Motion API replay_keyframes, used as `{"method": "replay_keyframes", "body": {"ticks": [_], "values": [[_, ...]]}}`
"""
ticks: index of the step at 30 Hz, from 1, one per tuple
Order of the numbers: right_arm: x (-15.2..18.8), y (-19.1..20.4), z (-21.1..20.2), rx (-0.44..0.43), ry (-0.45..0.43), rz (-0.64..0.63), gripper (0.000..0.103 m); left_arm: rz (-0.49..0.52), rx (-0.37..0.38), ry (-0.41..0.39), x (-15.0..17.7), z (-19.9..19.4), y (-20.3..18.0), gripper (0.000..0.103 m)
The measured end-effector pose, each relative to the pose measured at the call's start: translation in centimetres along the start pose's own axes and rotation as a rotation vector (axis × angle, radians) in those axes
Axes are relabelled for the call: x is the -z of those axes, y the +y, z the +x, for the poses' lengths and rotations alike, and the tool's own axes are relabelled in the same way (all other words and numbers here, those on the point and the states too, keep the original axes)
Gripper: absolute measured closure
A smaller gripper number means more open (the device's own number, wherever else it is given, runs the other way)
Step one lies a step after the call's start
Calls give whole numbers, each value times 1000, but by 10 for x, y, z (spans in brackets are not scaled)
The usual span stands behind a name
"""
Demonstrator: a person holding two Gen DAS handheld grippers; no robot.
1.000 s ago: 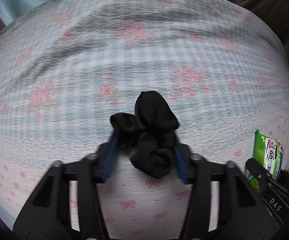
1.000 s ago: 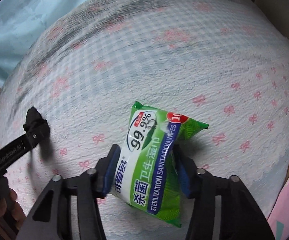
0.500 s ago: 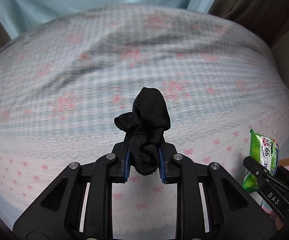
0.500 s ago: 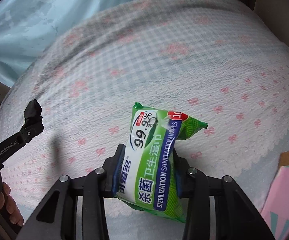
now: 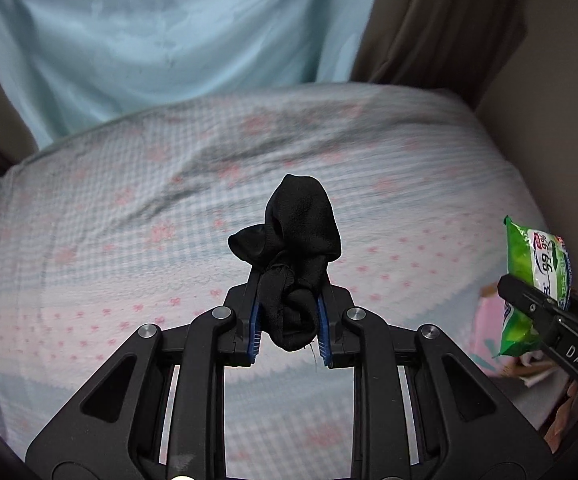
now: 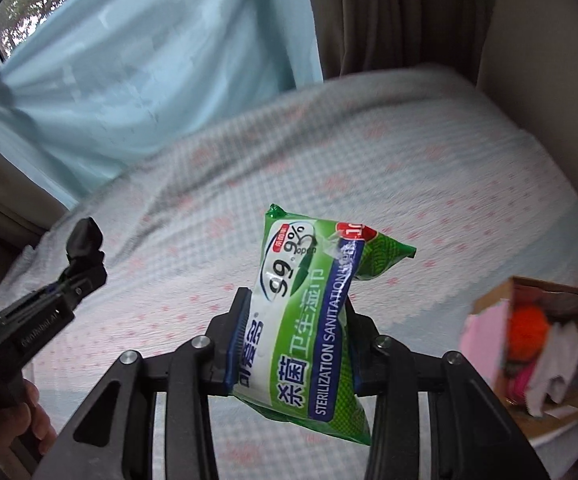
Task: Organize soft objects
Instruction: 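Carry sock and wipes packet into the cardboard box and open both tools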
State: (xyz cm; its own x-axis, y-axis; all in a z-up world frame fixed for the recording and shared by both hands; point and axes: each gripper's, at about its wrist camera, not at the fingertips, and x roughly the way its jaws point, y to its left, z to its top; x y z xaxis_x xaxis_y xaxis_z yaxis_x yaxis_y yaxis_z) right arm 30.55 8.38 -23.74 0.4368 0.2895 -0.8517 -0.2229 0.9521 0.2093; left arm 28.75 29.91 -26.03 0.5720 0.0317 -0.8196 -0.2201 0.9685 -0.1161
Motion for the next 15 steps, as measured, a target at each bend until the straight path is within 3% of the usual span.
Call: {"method": "replay_keyframes", "body": {"ticks": [8,15], "values": [[13,-38,-95,25,-38,68,66,79,51,-44,13,-85,-68,84],[32,-111,-154,89,-78,146,66,127,157,-21,39,-110,-162,84]]}}
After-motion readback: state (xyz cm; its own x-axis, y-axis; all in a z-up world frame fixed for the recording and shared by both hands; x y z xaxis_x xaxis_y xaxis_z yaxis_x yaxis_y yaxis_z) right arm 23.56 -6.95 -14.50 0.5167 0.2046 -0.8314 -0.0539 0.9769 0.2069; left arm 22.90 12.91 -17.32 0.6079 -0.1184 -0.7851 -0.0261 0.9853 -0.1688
